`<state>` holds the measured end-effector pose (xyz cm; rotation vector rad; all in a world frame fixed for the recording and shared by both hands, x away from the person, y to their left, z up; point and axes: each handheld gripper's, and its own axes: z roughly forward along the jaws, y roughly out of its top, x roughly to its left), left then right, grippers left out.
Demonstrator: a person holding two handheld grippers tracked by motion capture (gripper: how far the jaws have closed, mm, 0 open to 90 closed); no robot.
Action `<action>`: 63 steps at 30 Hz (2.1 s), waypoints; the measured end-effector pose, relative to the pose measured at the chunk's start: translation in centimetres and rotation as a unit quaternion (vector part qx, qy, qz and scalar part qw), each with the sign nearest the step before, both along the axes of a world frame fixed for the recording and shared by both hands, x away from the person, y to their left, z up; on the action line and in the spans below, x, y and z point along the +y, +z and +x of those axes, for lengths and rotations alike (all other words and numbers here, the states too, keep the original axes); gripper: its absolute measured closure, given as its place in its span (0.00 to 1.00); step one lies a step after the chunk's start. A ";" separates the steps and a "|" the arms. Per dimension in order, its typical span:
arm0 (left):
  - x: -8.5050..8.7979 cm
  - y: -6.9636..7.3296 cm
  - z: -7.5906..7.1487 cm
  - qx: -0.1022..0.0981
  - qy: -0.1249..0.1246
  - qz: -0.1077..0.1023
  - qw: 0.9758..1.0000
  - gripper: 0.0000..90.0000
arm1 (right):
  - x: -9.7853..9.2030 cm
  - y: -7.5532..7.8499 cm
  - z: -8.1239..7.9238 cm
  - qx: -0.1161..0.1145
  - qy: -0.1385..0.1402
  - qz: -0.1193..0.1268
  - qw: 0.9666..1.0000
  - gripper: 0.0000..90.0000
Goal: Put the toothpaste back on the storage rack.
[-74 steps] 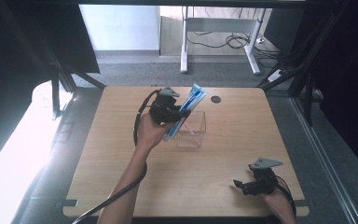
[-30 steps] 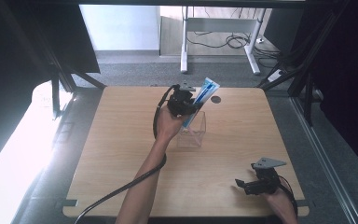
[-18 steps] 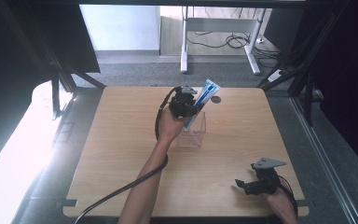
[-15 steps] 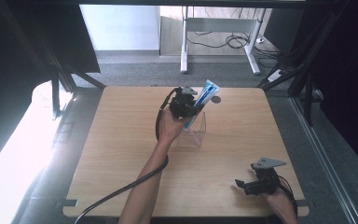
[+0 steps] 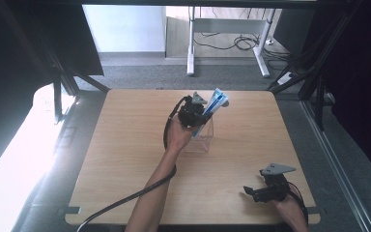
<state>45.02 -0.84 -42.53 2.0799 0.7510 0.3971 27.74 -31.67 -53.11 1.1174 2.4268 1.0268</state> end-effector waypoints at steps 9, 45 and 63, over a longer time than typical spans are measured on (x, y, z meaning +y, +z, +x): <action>-0.3 -0.9 -0.3 -0.001 -0.002 0.009 1.000 0.80 | 0.0 -0.1 0.1 0.001 0.002 -0.001 1.000 0.04; 0.3 -2.4 -2.0 -0.001 -0.010 0.049 0.999 0.77 | 0.2 -0.2 0.0 0.006 0.006 -0.014 1.000 0.04; 0.6 -2.9 -2.8 0.011 -0.023 0.062 0.998 0.73 | 0.4 -0.4 0.1 0.012 0.010 -0.018 1.000 0.04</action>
